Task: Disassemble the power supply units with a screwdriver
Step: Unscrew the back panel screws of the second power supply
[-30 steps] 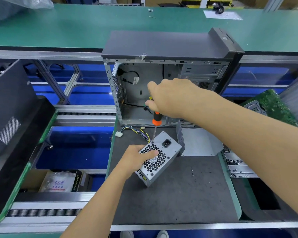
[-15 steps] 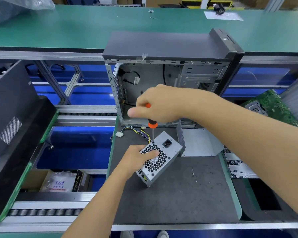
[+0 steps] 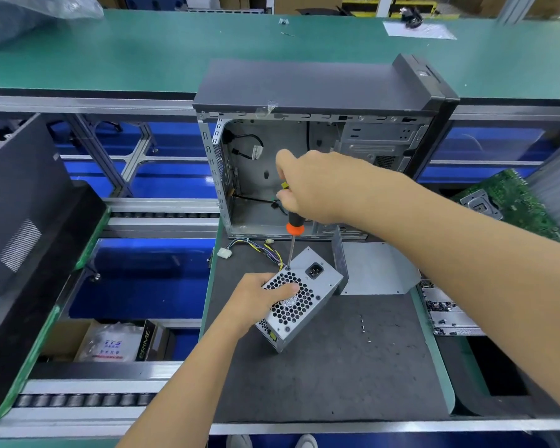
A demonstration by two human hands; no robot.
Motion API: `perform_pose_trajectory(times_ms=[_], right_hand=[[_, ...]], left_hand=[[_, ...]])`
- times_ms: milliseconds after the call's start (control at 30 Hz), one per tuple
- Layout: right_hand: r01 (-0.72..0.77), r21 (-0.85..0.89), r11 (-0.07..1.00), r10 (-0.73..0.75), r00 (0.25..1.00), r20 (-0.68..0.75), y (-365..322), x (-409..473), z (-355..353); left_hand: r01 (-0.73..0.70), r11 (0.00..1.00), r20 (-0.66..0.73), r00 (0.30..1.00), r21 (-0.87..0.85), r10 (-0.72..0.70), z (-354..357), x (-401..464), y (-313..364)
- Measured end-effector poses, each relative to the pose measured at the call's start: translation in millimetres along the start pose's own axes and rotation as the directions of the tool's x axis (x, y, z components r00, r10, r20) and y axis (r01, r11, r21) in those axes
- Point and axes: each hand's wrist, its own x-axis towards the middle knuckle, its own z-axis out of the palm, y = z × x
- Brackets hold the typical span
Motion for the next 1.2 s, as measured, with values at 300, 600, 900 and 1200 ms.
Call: perform_pose_trajectory(times_ms=[300,600,900,1200], right_hand=[[0.092,0.302,0.949,-0.148,0.975,0.167,-2.2,-2.3,-5.3],[-0.075,-0.311,0.947,0.073,0.997,-0.02,-7.3,-7.6,-7.3],[0.022,0.092,0.996,-0.027,0.998,0.061,-3.4,-5.5,-5.6],[0.037,0.281,0.959,-0.083,0.985,0.154,-5.7,-8.5,-9.5]], left_hand=[[0.005,1.0,-0.003,1.0,-0.004,-0.005,-0.7,0.3,-1.0],[-0.014,1.0,-0.014,1.0,0.006,0.014,-0.3,-0.7,-0.2],[-0.009,1.0,-0.008,1.0,0.012,0.009,0.0,-1.6,0.0],[-0.018,1.0,-0.016,1.0,0.008,0.018,0.4,-2.6,0.6]])
